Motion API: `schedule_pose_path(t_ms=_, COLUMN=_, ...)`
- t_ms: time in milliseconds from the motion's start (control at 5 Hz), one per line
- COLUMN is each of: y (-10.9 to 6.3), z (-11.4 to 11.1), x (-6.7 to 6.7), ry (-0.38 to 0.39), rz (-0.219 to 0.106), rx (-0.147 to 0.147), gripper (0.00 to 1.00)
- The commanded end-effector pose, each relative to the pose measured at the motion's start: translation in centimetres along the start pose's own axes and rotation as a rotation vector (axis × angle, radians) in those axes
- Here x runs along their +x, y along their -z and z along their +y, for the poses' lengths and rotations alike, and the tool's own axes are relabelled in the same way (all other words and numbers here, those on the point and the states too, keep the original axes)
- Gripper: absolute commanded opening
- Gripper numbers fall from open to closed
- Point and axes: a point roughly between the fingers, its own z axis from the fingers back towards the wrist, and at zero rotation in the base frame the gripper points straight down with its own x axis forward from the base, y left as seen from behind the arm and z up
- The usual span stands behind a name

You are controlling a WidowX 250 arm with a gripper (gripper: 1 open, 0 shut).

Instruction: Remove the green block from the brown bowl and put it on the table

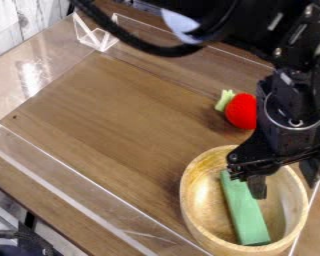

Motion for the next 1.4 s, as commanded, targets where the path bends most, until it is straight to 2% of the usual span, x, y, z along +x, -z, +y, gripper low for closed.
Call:
schedule_pose_path(t_ms=0, y=-0.2, z=-0.4, x=-0.1, ry=0.010, rz=-0.008, rx=-0.016, gripper=1.00)
schedule_pose_path(t_ms=400, y=0.3, z=0.2, x=-0.2, ry=0.029, rz=-0.001, rx=0.008, gripper=1.00)
schedule_pose_path(t_ms=800, y=3.4, z=1.1, x=-0.6, ry=0.065, rz=0.012, rx=0.028, gripper=1.00)
schedule_pose_path(t_ms=1000, y=3.1, z=1.1, x=-1.4, ry=0.065, rz=0.015, rx=0.031, gripper=0.00)
schedule_pose_path(t_ms=1200, y=1.6, z=0.9, x=-2.0, ry=0.076, rz=0.014, rx=0.031, gripper=0.00)
